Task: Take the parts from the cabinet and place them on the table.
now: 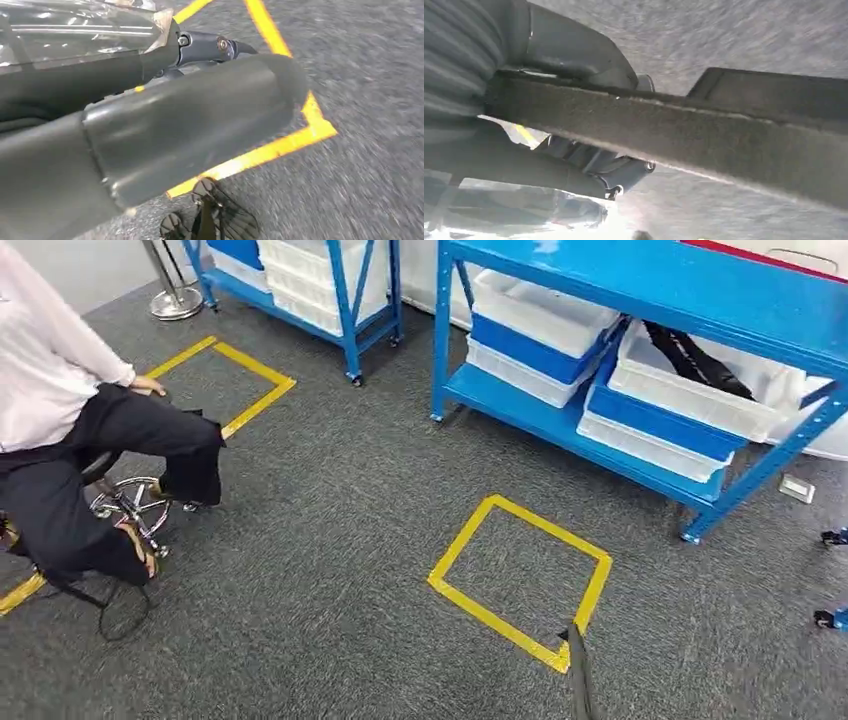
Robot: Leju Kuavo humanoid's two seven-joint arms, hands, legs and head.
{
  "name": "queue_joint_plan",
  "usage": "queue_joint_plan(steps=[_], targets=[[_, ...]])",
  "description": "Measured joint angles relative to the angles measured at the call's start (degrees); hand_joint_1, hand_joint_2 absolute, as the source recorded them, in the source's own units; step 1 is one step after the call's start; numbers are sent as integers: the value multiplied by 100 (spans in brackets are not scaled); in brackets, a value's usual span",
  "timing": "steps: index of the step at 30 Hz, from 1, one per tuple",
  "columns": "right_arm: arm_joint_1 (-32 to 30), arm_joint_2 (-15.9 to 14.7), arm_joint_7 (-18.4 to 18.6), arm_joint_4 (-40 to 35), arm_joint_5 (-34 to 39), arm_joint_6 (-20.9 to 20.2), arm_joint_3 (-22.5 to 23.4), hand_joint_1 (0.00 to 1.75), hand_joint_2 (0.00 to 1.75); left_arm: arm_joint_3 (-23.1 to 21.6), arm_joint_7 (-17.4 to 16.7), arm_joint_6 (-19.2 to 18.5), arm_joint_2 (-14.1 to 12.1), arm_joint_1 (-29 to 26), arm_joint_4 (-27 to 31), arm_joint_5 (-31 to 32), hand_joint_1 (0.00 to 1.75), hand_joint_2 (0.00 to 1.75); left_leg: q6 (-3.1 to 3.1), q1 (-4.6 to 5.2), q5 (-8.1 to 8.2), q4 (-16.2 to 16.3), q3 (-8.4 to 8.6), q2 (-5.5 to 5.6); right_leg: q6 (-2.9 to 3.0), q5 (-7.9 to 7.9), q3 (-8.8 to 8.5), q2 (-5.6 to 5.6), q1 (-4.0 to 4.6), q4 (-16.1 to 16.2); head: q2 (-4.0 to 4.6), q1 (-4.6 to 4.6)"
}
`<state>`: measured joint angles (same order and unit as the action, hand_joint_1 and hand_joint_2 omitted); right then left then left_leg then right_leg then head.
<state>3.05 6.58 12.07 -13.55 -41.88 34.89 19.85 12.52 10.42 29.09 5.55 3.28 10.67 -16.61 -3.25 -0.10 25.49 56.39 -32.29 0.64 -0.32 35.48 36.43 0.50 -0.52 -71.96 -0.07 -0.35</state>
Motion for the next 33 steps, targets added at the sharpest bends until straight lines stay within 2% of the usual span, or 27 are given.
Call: queue_joint_plan(steps=[1,2,4,5,6,7,10,11,12,13,14,15,16,17,18,19,20,21,22,23,26,27,28,29,31,32,33], targets=[[-26,33,59,33,24,39,83,175,175,26,-53,48,15,-11,0,-13,0,0,7,-2,-8,3,-9,69,-35,80,132,-9,-6,-294,2,11],[-61,55,74,68,8,43,146,175,175,35,-98,100,33,-29,0,-15,0,0,19,-5,-15,4,-11,135,-87,41,123,-13,-17,-286,2,13],[-80,72,55,94,-124,50,168,175,175,46,-179,177,63,-46,0,-13,0,0,46,-15,-28,18,-10,258,-233,-317,-283,-44,-48,518,2,13],[-73,74,24,98,-162,50,168,175,175,52,-194,210,79,-44,0,-13,0,0,64,-22,-27,37,-13,300,-293,-512,-558,-139,-85,1067,2,7],[-62,83,-9,107,-195,48,170,175,175,57,-201,238,83,-40,0,-13,0,0,109,-20,-25,71,-34,341,-304,-587,-736,-342,-132,1465,0,24],[-47,105,-26,118,-216,48,170,175,175,65,-227,266,85,-36,0,-13,0,0,160,18,11,97,-43,389,-234,-609,-709,-293,-66,1485,2,35],[-12,122,-22,131,-445,69,161,175,175,94,-293,391,105,-61,0,-22,0,0,236,-14,-22,75,-63,465,-111,-629,-720,-181,-24,1465,2,7],[-9,129,11,135,-531,89,150,175,175,103,-325,439,111,-70,-2,-24,0,0,260,-44,-11,120,-82,455,-45,-671,-752,-114,-131,1498,2,13],[-8,127,35,135,-544,115,146,175,175,107,-354,459,131,-80,-2,-24,0,0,275,-40,123,275,-155,227,-6,-690,-770,-69,-107,1496,2,9],[-22,127,-35,131,-569,133,155,175,175,116,-367,470,138,-81,-2,-24,0,0,298,-50,360,585,-296,84,31,-690,-763,-21,-87,1495,2,-42],[-84,127,-264,83,-665,144,210,175,175,131,-363,472,140,-80,-2,-24,0,0,327,-63,619,1050,-508,23,35,-691,-755,49,-72,1494,2,-39],[-148,129,-695,-20,-783,146,304,175,175,146,-352,472,151,-81,-2,-24,0,0,353,-67,815,1485,-713,3,42,-687,-745,118,-61,1493,0,-42],[-149,133,-1471,-107,-827,146,455,175,175,172,-261,442,160,-88,-2,-39,0,0,373,-73,922,1842,-887,-18,44,-686,-732,181,-57,1491,2,-46],[-56,144,-2244,-134,-800,150,645,175,175,199,-106,364,159,-112,-2,-85,0,0,383,-90,875,1921,-927,-33,43,-686,-725,217,-57,1490,0,-41],[94,168,-2844,-162,-824,153,857,175,175,227,31,299,155,-118,-2,-94,0,0,387,-108,710,1722,-826,-51,43,-686,-723,239,-58,1490,0,-48],[277,212,-3249,-201,-889,153,1072,175,175,255,105,264,147,-106,-2,-98,0,0,386,-122,460,1278,-582,-83,36,-681,-735,260,-62,1490,2,-46],[429,253,-3326,-218,-925,153,1216,175,175,271,131,243,133,-85,-2,-101,0,0,380,-126,227,741,-282,-170,32,-677,-712,297,-69,1491,2,-46],[552,271,-3213,-243,-955,153,1325,175,175,278,142,225,138,-53,-2,-101,0,0,379,-126,104,257,5,-451,3,-654,-779,341,-38,1490,2,-59],[654,275,-3109,-291,-966,153,1415,175,175,286,144,218,142,-16,0,-103,0,0,381,-95,162,206,28,-541,-34,-625,-791,377,23,1488,2,-79],[722,299,-3060,-302,-981,153,1512,175,175,308,147,218,140,2,2,-105,0,0,337,-92,141,195,8,-417,-69,-607,-797,441,35,1498,2,-16],[796,337,-3045,-359,-982,153,1707,175,175,334,149,218,140,-14,2,-112,0,0,202,-38,87,145,-27,-217,-172,-608,-902,636,66,1547,2,-20],[790,345,-3133,-376,-946,153,1766,175,175,339,149,221,151,-28,2,-114,0,0,146,-70,44,106,-8,-174,-194,-522,-827,464,8,1447,2,-16],[791,356,-3293,-376,-896,153,1816,175,175,343,151,221,149,-30,2,-118,0,0,107,-67,24,97,-27,-135,-160,-376,-727,245,14,1225,2,7],[796,378,-3733,-378,-747,153,1904,175,175,356,158,225,140,-29,2,-122,0,0,83,-64,11,99,-53,-78,-113,-146,-496,93,-8,748,2,24],[888,411,-4566,-374,-500,104,2026,175,175,372,193,223,140,-25,2,-120,0,0,69,-36,3,102,-85,46,-87,143,-10,8,-7,-166,2,31],[985,430,-4805,-374,-427,63,2043,175,175,378,214,221,140,-25,2,-120,0,0,67,-22,1,106,-89,99,-116,147,110,-3,0,-353,0,31],[1095,454,-4950,-374,-381,9,2048,175,175,389,232,221,140,-25,2,-118,0,0,65,-7,-1,106,-83,166,-155,41,96,-10,-2,-266,2,28]])
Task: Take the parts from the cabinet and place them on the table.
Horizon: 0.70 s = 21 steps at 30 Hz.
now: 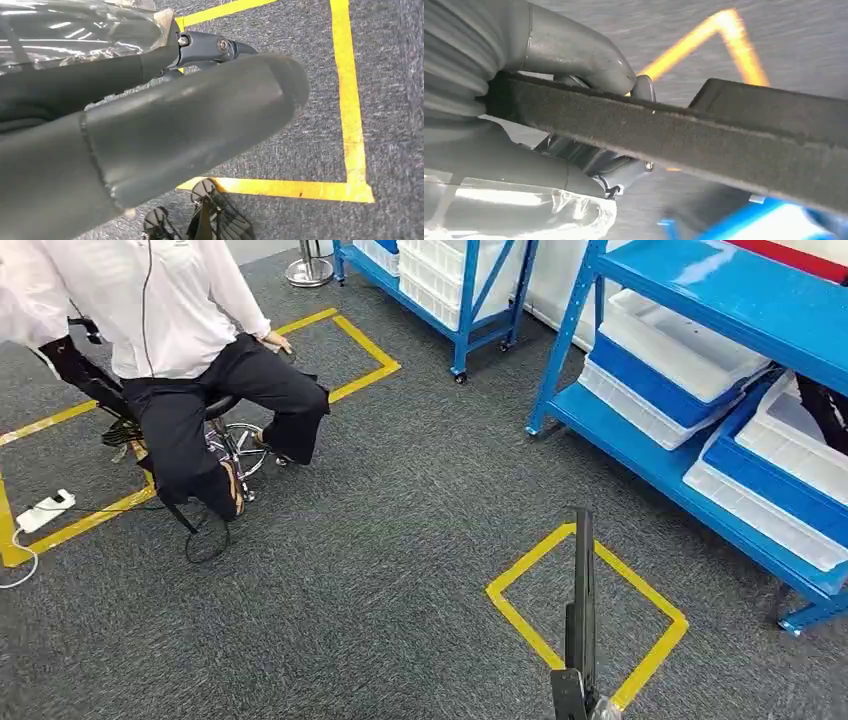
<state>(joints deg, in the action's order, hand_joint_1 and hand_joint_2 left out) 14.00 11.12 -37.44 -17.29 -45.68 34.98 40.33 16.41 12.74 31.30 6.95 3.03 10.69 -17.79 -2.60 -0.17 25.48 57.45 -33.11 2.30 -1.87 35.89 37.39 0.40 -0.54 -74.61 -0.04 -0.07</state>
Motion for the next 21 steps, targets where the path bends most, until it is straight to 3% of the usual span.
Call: queue_joint_plan(steps=[2,3,4,5,7,8,9,10,11,13,14,15,16,17,18,19,20,21], targets=[[162,83,-110,-219,57,-198,-121,175,175,26,2,0,2,2,0,26,0,0,3,17,-1,12,17,155,-88,-461,-333,-84,5,824,0,7],[196,125,-138,-462,105,-342,-309,175,175,31,2,0,4,6,2,37,0,0,8,19,-3,20,17,219,-94,-671,-525,-233,5,1306,0,4],[228,171,-138,-738,184,-488,-604,175,175,37,-2,0,15,3,0,44,0,0,21,32,2,42,-4,258,-53,-782,-634,-495,11,1657,0,9],[249,219,-112,-1022,320,-630,-992,175,175,55,-20,7,13,17,2,48,0,0,49,57,15,68,-20,317,7,-809,-634,-422,13,1705,0,-9],[273,243,-86,-1526,701,-926,-1700,175,175,92,-33,4,15,3,0,70,0,0,130,20,-26,39,-65,411,64,-812,-645,-329,60,1683,0,-2],[261,245,-64,-1770,828,-1010,-1960,175,175,111,-33,2,11,-7,0,85,0,0,158,29,-41,37,-90,469,104,-840,-648,-270,23,1719,0,7],[245,254,-23,-2127,961,-1108,-2354,175,175,120,-33,-4,4,-9,2,92,0,0,163,10,-12,86,-127,357,154,-882,-670,-206,-94,1762,0,-6],[222,243,-3,-2465,1129,-1210,-2686,175,175,127,-33,-7,7,-14,0,96,0,0,217,32,140,262,-206,43,197,-890,-673,-165,-73,1765,0,-24],[168,214,-55,-2933,1356,-1312,-3070,175,175,133,-13,-35,-9,-4,2,120,0,0,260,4,370,625,-381,-101,237,-878,-679,-98,-61,1764,0,-81],[-33,124,-29,-3944,1618,-1489,-3614,175,175,129,4,-92,-28,0,2,201,0,0,340,-51,747,1517,-834,-159,260,-859,-683,42,-37,1761,0,-76],[-179,70,104,-4660,1659,-1544,-3928,175,175,127,7,-127,-37,-3,2,242,0,0,374,-83,785,1793,-989,-180,266,-852,-685,118,-37,1760,0,-81],[-296,20,181,-5250,1666,-1539,-4189,175,175,127,4,-142,-44,-12,2,286,0,0,406,-122,677,1754,-994,-206,264,-836,-690,179,-38,1759,0,-76],[-370,-35,205,-5752,1672,-1515,-4427,175,175,127,-2,-164,-63,-21,0,330,0,0,436,-164,473,1478,-867,-241,255,-822,-704,221,-44,1757,0,-87],[-451,-104,209,-6300,1655,-1450,-4685,175,175,118,-6,-194,-88,-21,2,380,0,0,457,-199,186,961,-604,-298,212,-790,-741,275,-57,1757,0,-87],[-543,-174,220,-6757,1568,-1343,-4875,175,175,107,-17,-208,-98,-9,2,424,0,0,479,-219,-45,473,-342,-457,171,-750,-783,325,-59,1748,0,-85],[-627,-246,238,-7182,1452,-1206,-5054,175,175,98,-35,-234,-98,4,2,468,0,0,521,-176,-11,212,-185,-706,119,-711,-792,384,-21,1741,0,-85],[-664,-330,268,-7553,1331,-1084,-5227,175,175,90,-59,-249,-103,15,2,507,0,0,420,-156,-21,158,-199,-605,73,-669,-769,427,35,1711,-2,-92],[-679,-408,305,-7878,1259,-1043,-5398,175,175,74,-68,-251,-114,17,2,529,0,0,372,-119,-13,165,-215,-569,55,-672,-799,470,35,1738,-2,-61]])
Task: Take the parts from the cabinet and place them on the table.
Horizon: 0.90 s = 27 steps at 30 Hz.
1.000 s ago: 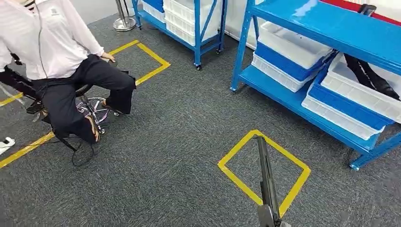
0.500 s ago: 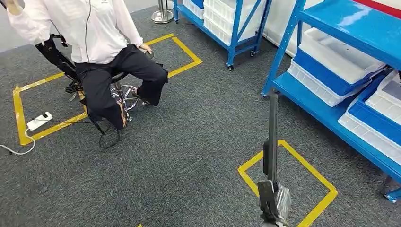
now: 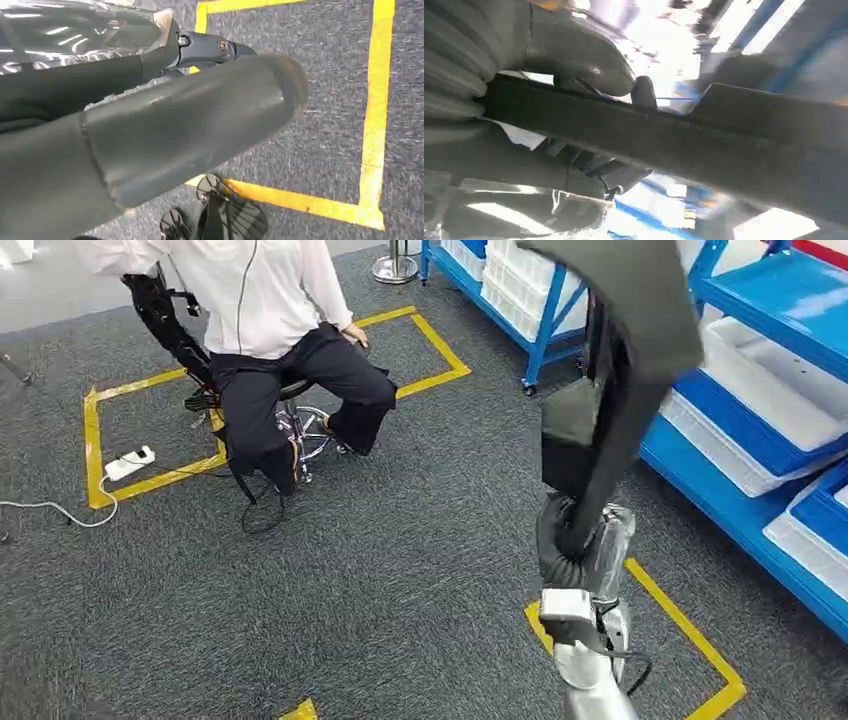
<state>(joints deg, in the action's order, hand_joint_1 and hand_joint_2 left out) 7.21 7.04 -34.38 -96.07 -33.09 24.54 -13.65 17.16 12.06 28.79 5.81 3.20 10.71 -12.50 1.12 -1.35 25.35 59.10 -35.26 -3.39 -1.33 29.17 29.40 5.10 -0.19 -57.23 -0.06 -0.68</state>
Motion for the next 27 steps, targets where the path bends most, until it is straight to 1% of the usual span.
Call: queue_joint_plan(steps=[1,2,3,4,5,6,7,8,9,10,11,12,13,14,15,16,17,18,19,20,21,22,23,24,25,26,27], targets=[[-16,-47,16,-195,-27,13,-106,175,175,-7,-7,-4,-9,-4,0,9,0,0,-38,27,11,1,-5,49,-14,-6,-18,41,13,28,2,7],[-42,-88,44,-385,-77,33,-209,175,175,-11,-11,-9,-11,-9,-2,24,0,0,-81,57,4,-12,-13,110,-56,3,-50,105,24,39,0,-4],[-54,-116,83,-542,-198,101,-290,175,175,-18,-9,-26,-20,-7,0,55,0,0,-157,25,-29,-57,21,169,-106,46,-38,67,-4,7,2,0],[-51,-184,200,-687,-403,161,-370,175,175,-41,-9,-66,-13,-10,0,91,0,0,-201,31,-33,-68,28,219,-89,155,24,-165,-41,-155,2,7],[-32,-243,383,-814,-611,229,-427,175,175,-63,-7,-98,-26,-4,0,129,0,0,-266,32,-45,-69,22,265,-38,330,177,-326,-50,-490,0,2],[9,-302,615,-913,-786,249,-470,175,175,-83,-4,-137,-39,10,0,172,0,0,-292,37,-47,-69,13,320,3,515,402,-409,-52,-943,2,29],[79,-371,871,-987,-930,249,-508,175,175,-116,-2,-181,-48,14,0,212,0,0,-299,46,-51,-69,4,391,22,690,655,-444,-51,-1415,2,33],[174,-449,1103,-1027,-1070,232,-519,175,175,-144,2,-232,-55,16,0,251,0,0,-308,62,-58,-68,-3,468,14,793,870,-467,-41,-1808,2,35],[266,-506,1288,-1051,-1170,192,-519,175,175,-166,13,-271,-57,14,0,300,0,0,-316,76,-63,-68,-5,532,-13,771,953,-484,-36,-1920,2,35],[362,-568,1470,-1075,-1257,136,-519,175,175,-203,22,-313,-59,14,0,341,0,0,-317,84,-66,-67,-2,615,-57,634,887,-495,-35,-1720,2,37],[448,-626,1579,-1086,-1308,109,-517,175,175,-238,35,-350,-59,14,0,359,0,0,-317,88,-72,-65,5,696,-102,417,695,-521,-34,-1284,2,37],[529,-689,1653,-1090,-1336,77,-506,175,175,-265,50,-372,-61,10,0,391,0,0,-308,89,-77,-62,10,763,-133,194,449,-601,-34,-766,2,37],[609,-753,1705,-1090,-1342,68,-486,175,175,-295,66,-396,-61,8,0,418,0,0,-294,82,-87,-59,2,825,-136,9,233,-840,-45,-285,2,42],[655,-829,1740,-1090,-1312,68,-460,175,175,-313,72,-424,-65,20,0,439,0,0,-265,131,-89,-10,-25,893,-87,-51,199,-961,-35,-82,0,40],[687,-906,1742,-1090,-1217,68,-425,175,175,-334,83,-444,-65,18,0,463,0,0,-240,110,-104,-29,-39,945,-55,-74,203,-858,-27,-88,2,33],[697,-989,1740,-1090,-1115,72,-390,175,175,-359,83,-468,-72,-1,-2,474,0,0,-207,92,-116,-44,-51,997,-22,-69,198,-818,12,-99,2,31],[709,-1080,1725,-1088,-1020,85,-349,175,175,-378,83,-470,-76,-14,-2,476,0,0,-163,78,-145,-60,-66,1049,10,-87,163,-766,21,-102,2,40],[722,-1124,1707,-1088,-960,88,-326,175,175,-389,83,-468,-83,-29,-2,476,0,0,-135,79,-150,-53,-89,1096,62,-127,134,-700,-43,-53,2,33],[735,-1167,1701,-1088,-893,92,-313,175,175,-396,85,-468,-85,-38,-2,485,0,0,-133,85,-63,46,-128,794,99,-154,121,-634,-70,-24,2,33],[734,-1209,1692,-1088,-844,111,-300,175,175,-402,87,-468,-89,-29,-2,487,0,0,-103,93,126,298,-241,544,163,-159,122,-582,-61,-23,2,-2],[729,-1257,1681,-1086,-805,134,-276,175,175,-407,90,-468,-103,-12,-2,485,0,0,-70,76,350,708,-434,442,179,-154,123,-517,-39,-24,2,-2],[729,-1308,1681,-1075,-778,147,-250,175,175,-409,92,-468,-109,-11,-2,487,0,0,-47,63,545,1143,-649,407,186,-149,129,-449,-23,-25,2,2],[728,-1344,1681,-1066,-759,157,-230,175,175,-411,94,-468,-107,-12,-2,487,0,0,-26,57,670,1510,-836,387,191,-146,138,-383,-16,-26,2,-2],[722,-1377,1681,-1053,-739,164,-220,175,175,-413,94,-468,-107,-19,-2,492,0,0,-14,50,666,1661,-911,372,192,-143,139,-319,-14,-26,2,0],[719,-1404,1681,-1044,-737,168,-215,175,175,-413,94,-466,-107,-28,-2,492,0,0,-7,41,541,1531,-846,359,195,-139,138,-268,-13,-27,2,-2],[720,-1427,1681,-1040,-728,173,-208,175,175,-413,94,-461,-113,-32,-2,492,0,0,-9,35,325,1156,-645,336,199,-133,132,-210,-13,-27,2,-6],[721,-1450,1681,-1033,-719,179,-193,175,175,-413,94,-457,-118,-27,-2,492,0,0,-21,36,85,622,-354,269,189,-123,125,-161,-13,-27,0,-2]])
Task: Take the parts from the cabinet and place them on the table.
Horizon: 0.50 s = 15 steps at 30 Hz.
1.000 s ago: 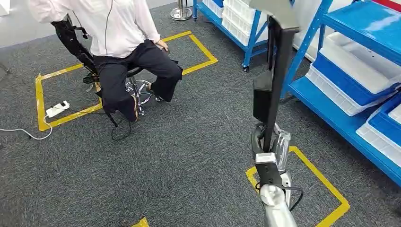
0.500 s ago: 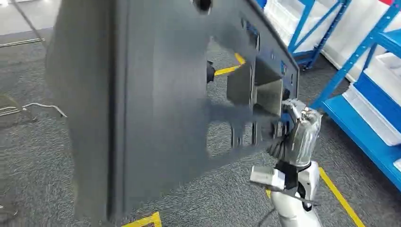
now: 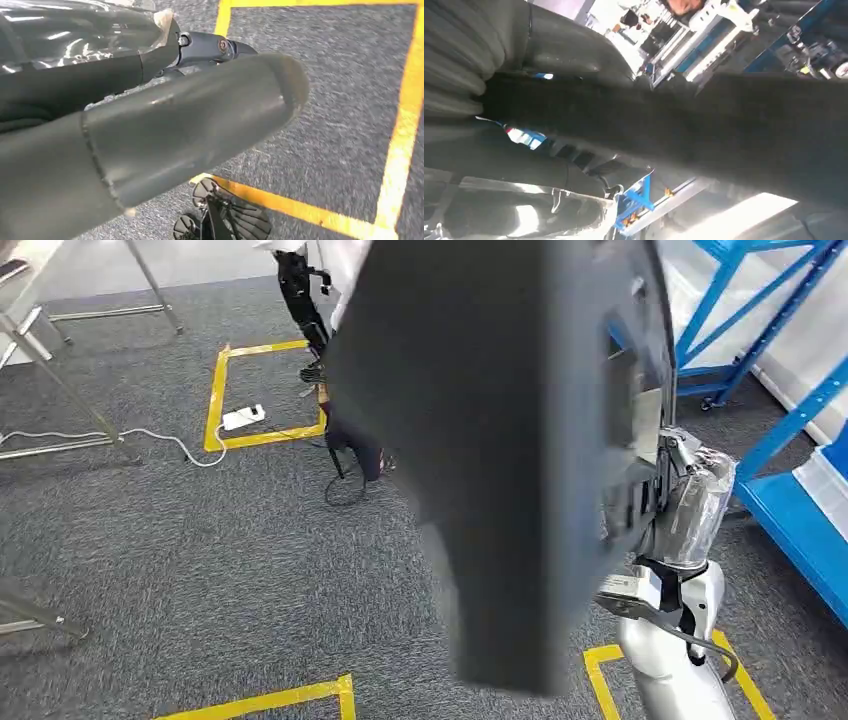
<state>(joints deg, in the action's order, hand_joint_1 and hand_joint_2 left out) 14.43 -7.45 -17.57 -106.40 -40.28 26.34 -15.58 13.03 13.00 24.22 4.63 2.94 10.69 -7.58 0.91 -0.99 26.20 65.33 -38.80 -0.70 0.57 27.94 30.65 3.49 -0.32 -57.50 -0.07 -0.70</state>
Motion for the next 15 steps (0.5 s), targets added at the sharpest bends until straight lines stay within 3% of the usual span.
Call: queue_joint_plan(steps=[1,2,6,7,8,9,11,12,13,14,15], targets=[[0,-17,0,0,0,4,13,175,175,0,0,4,-7,10,0,0,0,0,-36,10,-168,-520,303,-176,-10,6,-14,47,12,0,2,-7],[-3,-37,0,0,0,4,17,175,175,0,0,4,-13,27,2,2,0,0,-96,72,-85,-636,363,-338,-44,26,-11,79,53,-2,2,2],[11,-79,0,9,2,11,22,175,175,-2,0,7,-28,28,0,2,0,0,-239,114,-153,-730,343,-91,-148,49,-57,273,67,40,2,13],[9,-96,-2,9,2,11,28,175,175,-2,0,7,-24,17,0,2,0,0,-293,35,-211,-822,428,-57,-178,107,-15,172,63,-28,0,35],[8,-105,0,11,2,13,33,175,175,-2,0,13,-19,26,0,2,0,0,-328,53,-235,-865,445,-3,-162,220,34,-58,40,-224,2,31],[8,-131,-2,15,4,20,52,175,175,-2,-2,13,-26,34,0,2,0,0,-349,45,-249,-863,437,44,-127,408,231,-218,9,-624,2,31],[-33,-164,-2,48,33,22,63,175,175,-2,-2,19,-26,41,0,2,0,0,-349,46,-250,-861,419,200,-110,743,696,-308,-23,-1535,2,57],[-55,-170,-2,68,44,22,61,175,175,-2,-2,20,-26,39,0,2,0,0,-347,46,-251,-859,417,270,-147,771,821,-317,-30,-1754,0,57],[-64,-173,-2,81,52,24,61,175,175,-2,-2,20,-26,35,0,0,0,0,-340,45,-255,-857,420,337,-200,684,799,-319,-48,-1671,2,59],[-62,-177,-2,98,57,24,61,175,175,-2,-2,20,-22,24,0,0,0,0,-329,40,-257,-846,420,410,-274,509,661,-325,-75,-1349,2,59],[-61,-184,-7,111,68,26,61,175,175,-2,-2,20,-17,24,0,-2,0,0,-309,32,-255,-829,420,484,-357,271,418,-349,-112,-825,2,57]])
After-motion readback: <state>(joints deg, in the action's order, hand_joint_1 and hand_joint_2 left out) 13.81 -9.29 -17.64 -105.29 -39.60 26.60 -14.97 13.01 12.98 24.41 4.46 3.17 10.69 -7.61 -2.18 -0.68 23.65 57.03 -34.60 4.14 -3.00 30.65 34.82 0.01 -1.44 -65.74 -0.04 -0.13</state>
